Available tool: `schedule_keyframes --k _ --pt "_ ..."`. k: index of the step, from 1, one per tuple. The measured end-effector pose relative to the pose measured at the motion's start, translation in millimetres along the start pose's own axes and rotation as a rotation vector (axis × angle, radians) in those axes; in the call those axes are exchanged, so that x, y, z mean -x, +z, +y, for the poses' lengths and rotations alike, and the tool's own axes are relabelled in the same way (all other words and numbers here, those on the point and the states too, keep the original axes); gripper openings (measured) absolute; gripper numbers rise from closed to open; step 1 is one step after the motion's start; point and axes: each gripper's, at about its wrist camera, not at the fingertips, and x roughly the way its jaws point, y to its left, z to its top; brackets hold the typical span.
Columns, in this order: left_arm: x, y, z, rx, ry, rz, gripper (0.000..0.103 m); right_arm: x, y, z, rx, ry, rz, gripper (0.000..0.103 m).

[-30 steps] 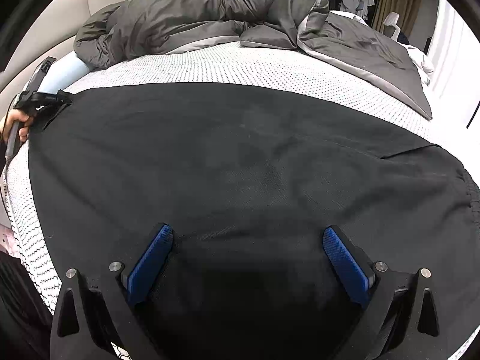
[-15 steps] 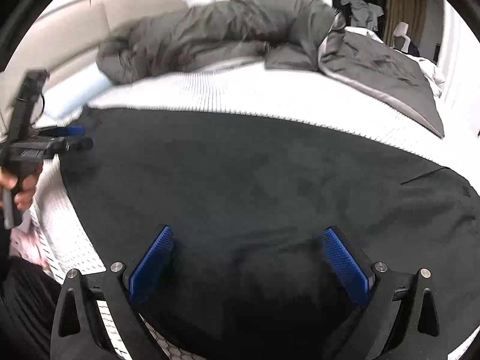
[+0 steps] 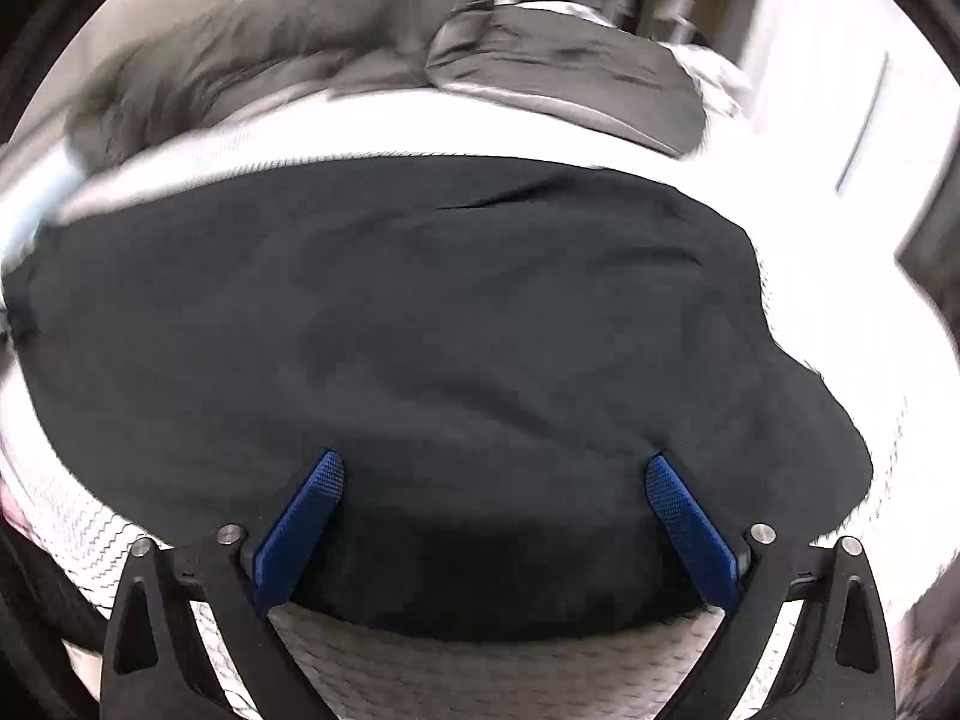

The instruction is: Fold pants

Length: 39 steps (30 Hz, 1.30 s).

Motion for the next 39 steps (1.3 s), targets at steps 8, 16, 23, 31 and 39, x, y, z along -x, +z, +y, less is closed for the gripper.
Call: schedule_keyframes --k 8,16,23,31,39 --pt "-0.4 26.1 -75.9 -0.161 -0.174 -0.047 0.098 26.0 7.7 -37.2 -0.143 -0.075 -0.11 0.101" --pt "-26.8 7.1 -119.4 -0.221 -0.185 -0.015 0.101 16.9 -10.7 -72.8 -0.205 -0.306 -0.017 0.101" --pt "-3.3 18.8 -122.3 -0.152 -0.289 -0.029 0.101 22.0 28.3 10.7 -0.115 -0.037 -0.113 0.101" --pt "-5.0 -12.8 -173.1 -0.388 -0.281 -0.038 0.102 -3.1 31.6 138.7 0.279 0.074 -0.05 0.101" --pt "6.7 -20.0 -95.0 -0.255 -0.262 -0.011 0.102 -6.1 5.2 -13.4 -0.104 -0.059 -0.011 0.101"
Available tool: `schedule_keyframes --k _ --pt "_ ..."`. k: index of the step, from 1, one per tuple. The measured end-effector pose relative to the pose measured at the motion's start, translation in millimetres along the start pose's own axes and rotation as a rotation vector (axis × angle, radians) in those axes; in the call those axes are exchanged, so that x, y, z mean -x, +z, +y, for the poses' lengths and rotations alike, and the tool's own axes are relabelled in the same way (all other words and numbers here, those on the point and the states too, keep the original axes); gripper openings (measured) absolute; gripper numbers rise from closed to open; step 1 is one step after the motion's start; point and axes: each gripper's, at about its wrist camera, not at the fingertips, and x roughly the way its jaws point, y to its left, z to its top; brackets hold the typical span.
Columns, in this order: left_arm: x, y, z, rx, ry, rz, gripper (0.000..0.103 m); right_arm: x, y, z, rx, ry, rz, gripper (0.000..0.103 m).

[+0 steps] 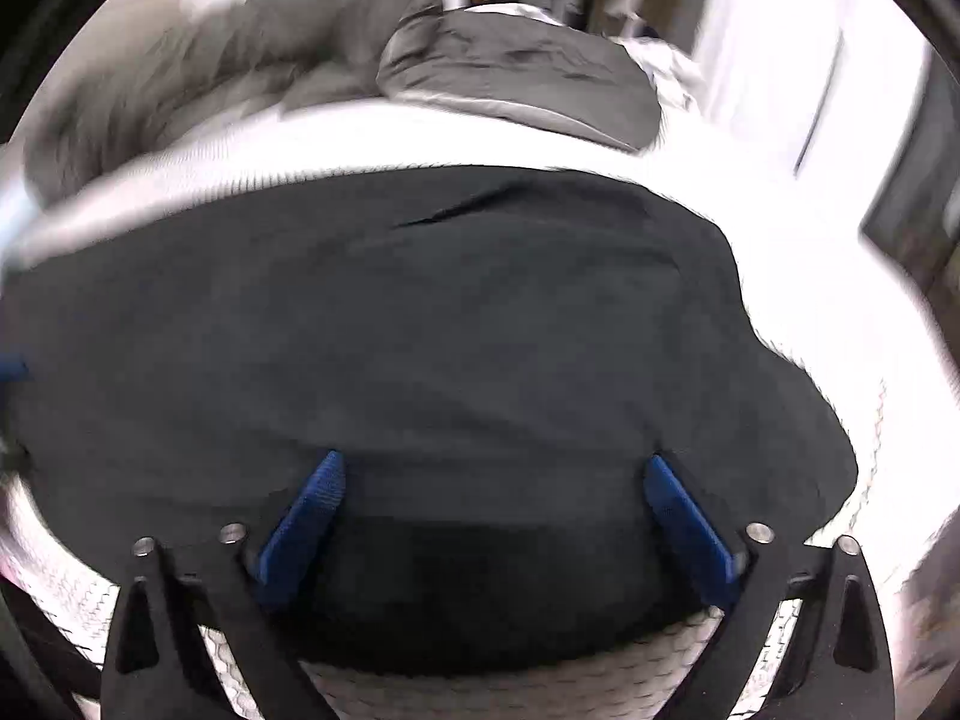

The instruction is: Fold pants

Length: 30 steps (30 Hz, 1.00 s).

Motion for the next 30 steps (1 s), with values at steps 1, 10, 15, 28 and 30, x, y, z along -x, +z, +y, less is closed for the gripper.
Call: schedule_keyframes --k 1,10,15,28,30 --pt "3.0 2.3 9.1 0.018 -0.001 -0.006 0.102 2.6 0.6 -9.8 -0.029 -0.063 -0.009 0.101" --pt "-16.5 55.6 74.0 0.167 0.059 0.025 0.097 2.4 45.4 69.3 0.085 0.142 -0.067 0.101" --pt "-46.6 75.5 60.4 0.049 0.083 0.09 0.094 -29.3 79.0 164.3 0.271 0.215 0.004 0.101" --pt "-32.6 35.4 169.6 0.234 0.234 0.094 0.098 -67.7 77.0 -36.0 -0.088 -0.306 0.079 0.1" --pt "-26.1 33.9 174.7 0.26 0.267 0.09 0.097 -65.2 76.5 -51.8 -0.14 -0.271 0.075 0.1"
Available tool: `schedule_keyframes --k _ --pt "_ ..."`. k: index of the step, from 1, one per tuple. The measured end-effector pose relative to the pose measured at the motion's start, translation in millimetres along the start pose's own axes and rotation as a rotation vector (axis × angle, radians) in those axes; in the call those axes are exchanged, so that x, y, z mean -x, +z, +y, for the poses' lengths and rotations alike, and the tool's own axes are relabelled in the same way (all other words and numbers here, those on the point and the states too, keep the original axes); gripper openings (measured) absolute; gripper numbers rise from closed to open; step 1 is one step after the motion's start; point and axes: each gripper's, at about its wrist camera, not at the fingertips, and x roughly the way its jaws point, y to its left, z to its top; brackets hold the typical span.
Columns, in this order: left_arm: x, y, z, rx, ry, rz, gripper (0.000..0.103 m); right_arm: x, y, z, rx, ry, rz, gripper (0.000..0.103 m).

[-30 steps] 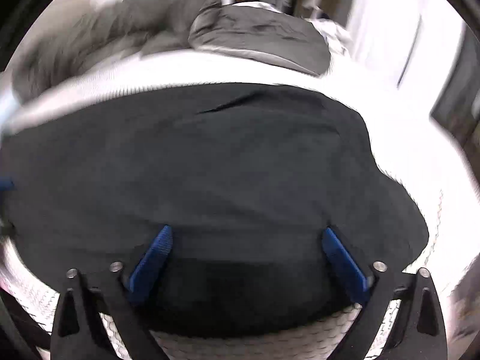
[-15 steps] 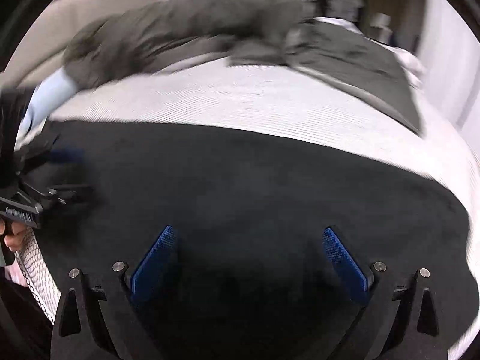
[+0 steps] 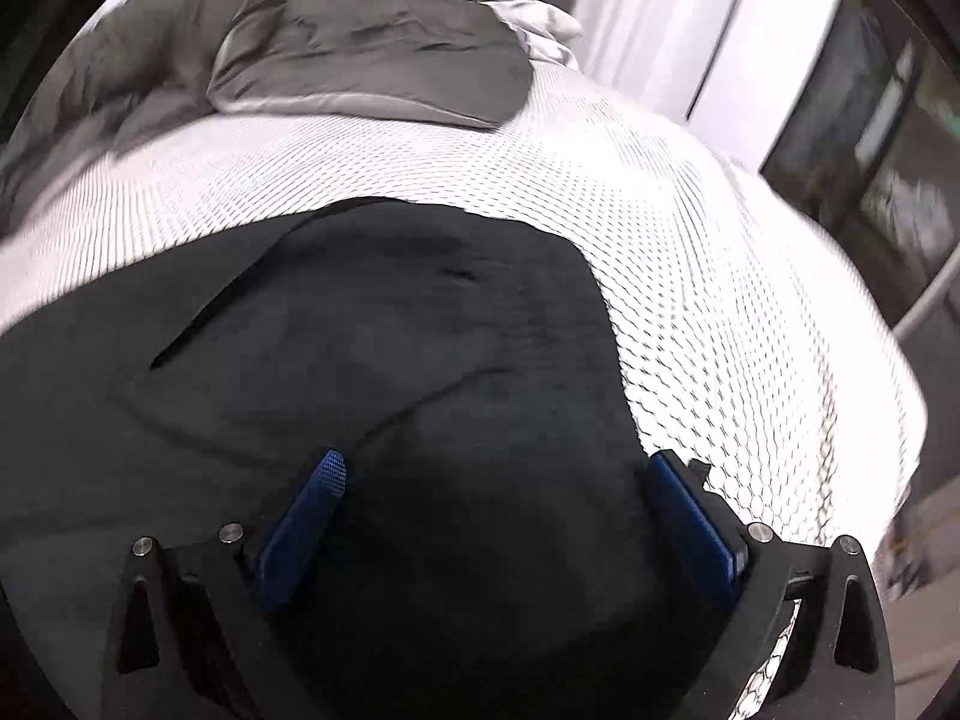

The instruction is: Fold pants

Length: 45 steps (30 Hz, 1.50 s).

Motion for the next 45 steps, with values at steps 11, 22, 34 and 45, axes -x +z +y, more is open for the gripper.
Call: schedule_keyframes --k 11,22,34,45 --pt "-38.2 52.7 -50.2 -0.106 -0.074 0.062 0.097 47.5 32.0 139.0 0.216 0.299 -0.095 0.1" --pt "-50.2 55.4 -1.9 -0.009 -0.053 0.055 0.1 -26.1 49.3 71.8 0.028 -0.045 0.015 0.1" --pt "-41.4 96.4 -74.2 -0.036 -0.101 0.006 0.095 12.8 74.7 173.3 0.147 0.268 -0.081 0.1" --pt "-79.8 112.6 -83.4 -0.048 -0.003 0.063 0.097 -35.7 73.1 181.9 0.174 0.053 0.017 0.1"
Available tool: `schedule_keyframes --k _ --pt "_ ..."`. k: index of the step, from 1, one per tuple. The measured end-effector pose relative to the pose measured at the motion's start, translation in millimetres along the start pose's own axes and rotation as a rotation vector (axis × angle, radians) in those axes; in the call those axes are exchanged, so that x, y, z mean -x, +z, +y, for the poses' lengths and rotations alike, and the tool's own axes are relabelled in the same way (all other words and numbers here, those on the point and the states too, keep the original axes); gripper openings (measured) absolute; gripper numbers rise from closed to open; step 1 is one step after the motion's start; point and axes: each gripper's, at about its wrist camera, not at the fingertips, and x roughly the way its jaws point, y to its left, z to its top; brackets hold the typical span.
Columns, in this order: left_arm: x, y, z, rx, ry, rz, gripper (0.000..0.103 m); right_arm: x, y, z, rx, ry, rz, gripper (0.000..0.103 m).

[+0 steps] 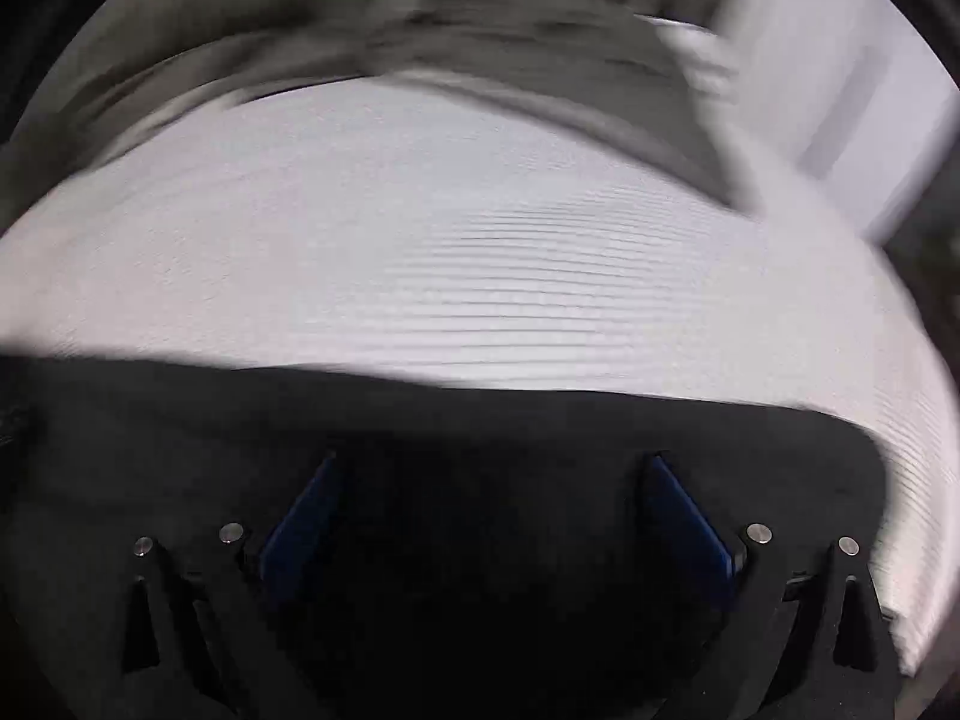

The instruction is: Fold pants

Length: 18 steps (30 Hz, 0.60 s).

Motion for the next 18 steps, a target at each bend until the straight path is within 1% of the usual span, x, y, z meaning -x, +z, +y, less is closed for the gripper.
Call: schedule_keyframes --k 1,2,3,4,6,9,10,11,12,13,15,16,18 --pt "0.3 -2.4 10.3 0.02 0.022 -0.001 0.097 -5.9 0.6 -24.0 -0.052 -0.063 0.009 0.1" --pt "0.3 -2.9 19.9 0.047 0.039 -0.003 0.097 -12.8 -0.8 -55.4 -0.135 -0.097 0.017 0.1" --pt "2.2 -4.4 30.7 0.076 0.041 -0.01 0.097 -14.9 -3.9 -72.5 -0.186 -0.046 0.013 0.099" --pt "5.4 -6.5 35.1 0.087 0.036 -0.017 0.096 -16.1 -7.0 -83.1 -0.213 -0.033 0.02 0.099" --pt "16.6 -11.2 37.6 0.095 0.02 -0.029 0.094 -13.7 -11.2 -88.6 -0.201 -0.064 0.031 0.1" --pt "47.2 -23.6 23.0 0.078 -0.056 -0.072 0.094 8.6 -16.6 -75.6 -0.145 -0.053 0.001 0.1" --pt "57.5 -29.3 16.3 0.067 -0.069 -0.089 0.094 18.3 -20.6 -71.7 -0.131 -0.034 -0.009 0.1" --pt "71.3 -38.6 4.9 0.05 -0.079 -0.116 0.096 33.9 -28.8 -68.6 -0.115 -0.001 -0.027 0.1" --pt "81.5 -47.9 -6.3 0.025 -0.085 -0.135 0.098 50.3 -36.1 -57.5 -0.095 0.037 -0.048 0.1" --pt "92.6 -61.8 -15.8 -0.001 -0.085 -0.151 0.1 54.6 -34.0 -58.9 -0.076 0.07 -0.064 0.1" --pt "108.5 -91.9 -29.7 -0.045 -0.085 -0.173 0.101 83.0 -57.9 -49.7 -0.025 0.166 -0.106 0.1" --pt "112.4 -101.2 -38.6 -0.059 -0.092 -0.177 0.101 94.2 -71.1 -38.8 0.005 0.222 -0.117 0.1" --pt "115.9 -124.4 -57.9 -0.094 -0.116 -0.17 0.101 119.0 -104.8 -21.0 0.067 0.299 -0.108 0.1"
